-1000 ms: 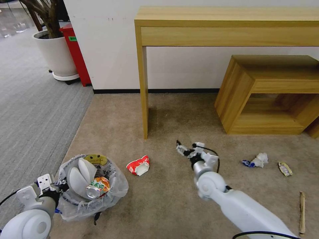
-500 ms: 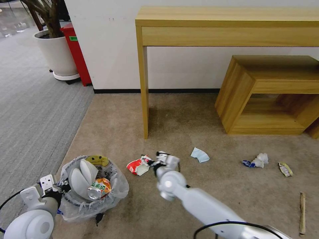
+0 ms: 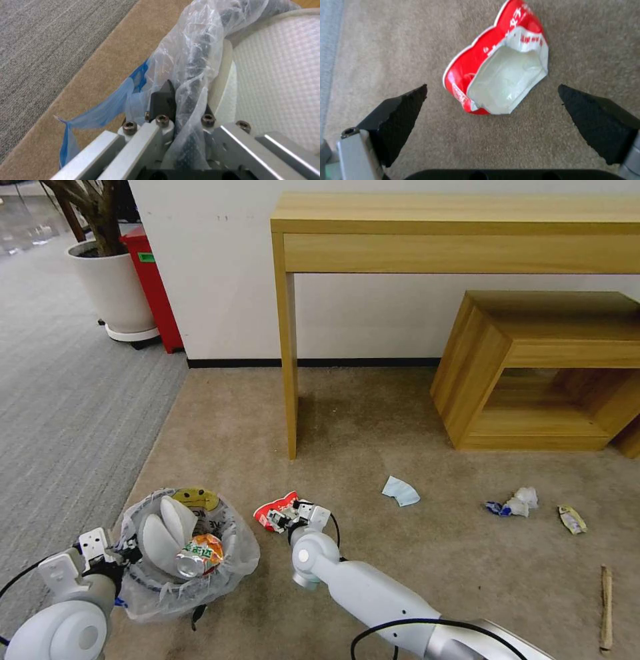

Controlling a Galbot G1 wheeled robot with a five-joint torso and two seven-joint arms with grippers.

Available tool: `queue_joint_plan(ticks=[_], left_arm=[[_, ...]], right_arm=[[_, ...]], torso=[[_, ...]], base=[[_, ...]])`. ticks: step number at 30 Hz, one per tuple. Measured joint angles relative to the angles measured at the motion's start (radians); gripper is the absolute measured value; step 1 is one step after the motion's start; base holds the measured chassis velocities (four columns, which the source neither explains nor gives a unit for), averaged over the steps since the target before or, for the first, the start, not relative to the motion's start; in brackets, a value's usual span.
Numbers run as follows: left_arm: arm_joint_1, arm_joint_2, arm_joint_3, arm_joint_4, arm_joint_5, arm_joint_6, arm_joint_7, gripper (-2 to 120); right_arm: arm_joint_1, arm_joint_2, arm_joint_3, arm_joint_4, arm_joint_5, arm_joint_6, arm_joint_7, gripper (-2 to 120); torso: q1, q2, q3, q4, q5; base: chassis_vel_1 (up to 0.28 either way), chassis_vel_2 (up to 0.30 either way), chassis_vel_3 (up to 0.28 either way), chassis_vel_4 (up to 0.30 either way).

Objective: Pick up the trash bin and place the garbage on the floor into it.

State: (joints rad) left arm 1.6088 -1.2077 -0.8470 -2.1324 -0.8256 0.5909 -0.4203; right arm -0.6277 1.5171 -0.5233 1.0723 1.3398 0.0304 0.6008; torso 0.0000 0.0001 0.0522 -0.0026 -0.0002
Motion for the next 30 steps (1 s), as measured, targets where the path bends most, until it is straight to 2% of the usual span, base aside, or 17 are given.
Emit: queue_joint_plan(ticks=[12, 23, 30], left_arm=[[0.002, -0.004, 0.014, -0.009, 0.006, -0.006, 0.005, 1], [0.011, -0.008, 0.019, -0.032, 0.013, -0.006, 0.006, 1], [0.009, -0.008, 0.019, -0.035, 0.012, -0.007, 0.006, 1]], right_arm=[[0.029, 0.094, 0.001, -0.16, -0.065, 0.052, -0.015, 100], [0.053, 0.093, 0.04, -0.306, -0.143, 0.094, -0.056, 100], [0.049, 0.092, 0.024, -0.283, -0.15, 0.099, -0.059, 100]], torso=[[0.0, 0.0, 0.0, 0.0002, 0.0002], [0.0, 0.0, 0.0, -0.0002, 0.0002], [0.0, 0.0, 0.0, 0.0001, 0.0003]], base=[[0.0, 0.0, 0.0, 0.0], [0.0, 0.0, 0.0, 0.0], [0.0, 0.0, 0.0, 0.0]])
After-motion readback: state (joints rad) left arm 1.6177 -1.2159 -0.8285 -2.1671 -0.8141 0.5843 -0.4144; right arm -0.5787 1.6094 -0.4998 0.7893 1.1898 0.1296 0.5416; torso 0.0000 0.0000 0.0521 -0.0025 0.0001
